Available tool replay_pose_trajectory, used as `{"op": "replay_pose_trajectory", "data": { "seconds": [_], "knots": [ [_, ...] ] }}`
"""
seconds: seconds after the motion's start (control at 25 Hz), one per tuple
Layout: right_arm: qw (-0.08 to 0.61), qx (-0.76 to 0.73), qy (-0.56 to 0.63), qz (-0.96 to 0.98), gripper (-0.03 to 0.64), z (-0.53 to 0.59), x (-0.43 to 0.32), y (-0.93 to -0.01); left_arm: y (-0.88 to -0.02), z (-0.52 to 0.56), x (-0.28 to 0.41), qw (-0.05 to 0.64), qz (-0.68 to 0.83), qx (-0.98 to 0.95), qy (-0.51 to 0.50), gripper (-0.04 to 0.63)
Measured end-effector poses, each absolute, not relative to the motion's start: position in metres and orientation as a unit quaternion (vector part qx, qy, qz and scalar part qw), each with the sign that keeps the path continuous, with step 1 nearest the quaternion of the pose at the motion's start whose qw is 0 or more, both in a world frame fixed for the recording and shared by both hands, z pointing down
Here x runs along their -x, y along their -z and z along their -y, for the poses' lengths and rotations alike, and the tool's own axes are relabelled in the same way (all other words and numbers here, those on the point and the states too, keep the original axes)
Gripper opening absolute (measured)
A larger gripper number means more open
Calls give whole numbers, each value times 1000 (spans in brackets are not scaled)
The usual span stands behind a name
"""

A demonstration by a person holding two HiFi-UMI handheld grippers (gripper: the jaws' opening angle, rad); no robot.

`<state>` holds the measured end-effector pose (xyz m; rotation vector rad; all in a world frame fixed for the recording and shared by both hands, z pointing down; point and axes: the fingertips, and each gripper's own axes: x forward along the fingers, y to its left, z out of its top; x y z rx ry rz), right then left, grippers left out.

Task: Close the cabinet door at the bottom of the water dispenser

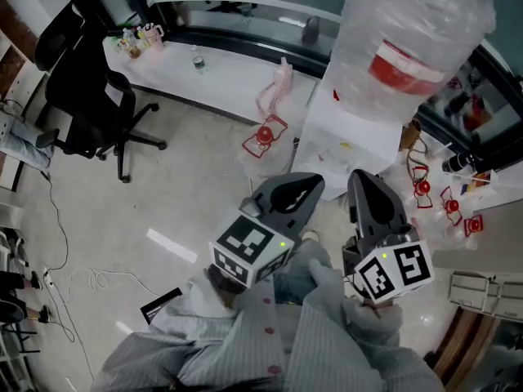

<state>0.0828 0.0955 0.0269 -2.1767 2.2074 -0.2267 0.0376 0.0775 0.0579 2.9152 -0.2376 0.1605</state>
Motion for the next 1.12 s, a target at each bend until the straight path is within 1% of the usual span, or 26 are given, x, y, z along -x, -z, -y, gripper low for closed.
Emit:
{"op": "replay_pose_trajectory", "data": {
  "seconds": [0.44,0.96,1.12],
  "knots": [
    [-16,696,76,-714,14,-85,-70,-39,-50,-65,-30,79,91,-992,-46,10],
    [-24,690,89,-718,14,-72,-69,-46,-59,-53,-27,89,99,-989,-57,10],
    [-28,686,90,-721,14,-68,-70,-47,-65,-49,-37,60,73,-992,-83,9]
  ]
}}
